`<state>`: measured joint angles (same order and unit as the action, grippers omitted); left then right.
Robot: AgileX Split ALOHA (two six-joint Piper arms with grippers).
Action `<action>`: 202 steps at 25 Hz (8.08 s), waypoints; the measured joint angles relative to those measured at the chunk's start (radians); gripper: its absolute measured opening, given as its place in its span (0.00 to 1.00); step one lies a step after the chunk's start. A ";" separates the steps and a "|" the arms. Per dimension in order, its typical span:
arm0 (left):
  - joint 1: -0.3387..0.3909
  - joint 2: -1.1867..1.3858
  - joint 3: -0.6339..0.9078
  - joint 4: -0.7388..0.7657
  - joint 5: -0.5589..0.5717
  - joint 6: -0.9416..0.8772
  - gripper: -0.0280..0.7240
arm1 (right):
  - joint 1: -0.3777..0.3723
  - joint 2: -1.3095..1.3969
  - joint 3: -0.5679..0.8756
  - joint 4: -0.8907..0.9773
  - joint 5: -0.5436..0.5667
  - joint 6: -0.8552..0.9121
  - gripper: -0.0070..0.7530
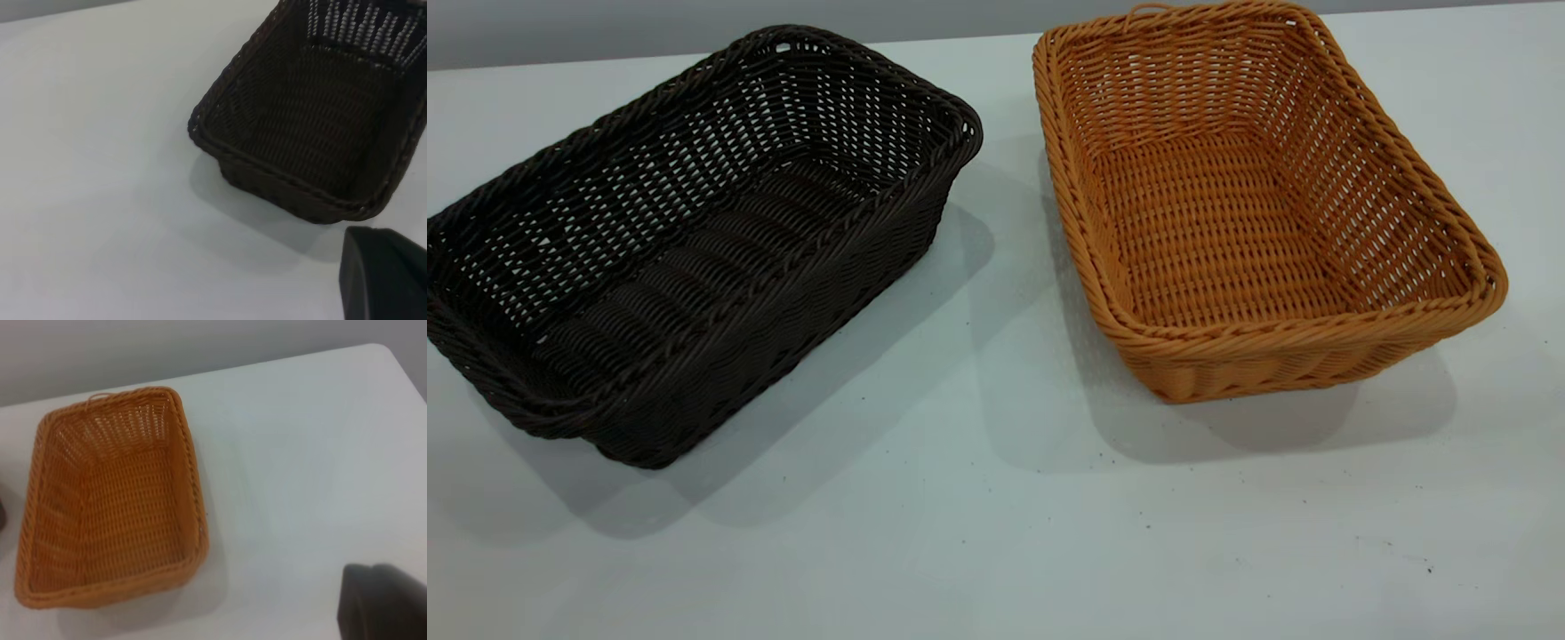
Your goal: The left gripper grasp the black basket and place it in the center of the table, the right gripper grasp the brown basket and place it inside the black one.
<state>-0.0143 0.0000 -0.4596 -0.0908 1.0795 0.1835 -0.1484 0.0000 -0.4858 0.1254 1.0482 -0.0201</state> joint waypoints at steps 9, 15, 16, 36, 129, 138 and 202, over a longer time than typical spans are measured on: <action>0.000 0.066 -0.089 -0.135 -0.052 0.013 0.06 | 0.000 0.054 -0.030 0.148 -0.042 -0.017 0.12; 0.000 0.249 -0.153 -0.285 -0.141 0.177 0.31 | 0.000 0.185 -0.030 0.233 -0.162 -0.155 0.39; 0.000 0.287 -0.158 -0.315 -0.162 0.210 0.36 | 0.000 0.211 -0.030 0.255 -0.176 -0.174 0.44; 0.000 0.886 -0.190 -0.615 -0.585 0.636 0.60 | 0.001 0.843 -0.030 1.030 -0.209 0.067 0.61; 0.000 0.922 -0.188 -0.614 -0.672 0.658 0.60 | 0.541 1.843 -0.090 1.619 -0.906 -0.020 0.61; 0.000 0.922 -0.184 -0.614 -0.672 0.656 0.60 | 0.541 1.843 -0.090 1.619 -0.894 -0.020 0.61; -0.490 1.672 -0.197 -0.694 -1.066 0.760 0.60 | -0.072 1.401 -0.328 1.042 -0.329 -0.446 0.14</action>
<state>-0.5043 1.6722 -0.6570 -0.7844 0.0140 0.9438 -0.2209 1.4006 -0.8133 1.1673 0.7197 -0.4657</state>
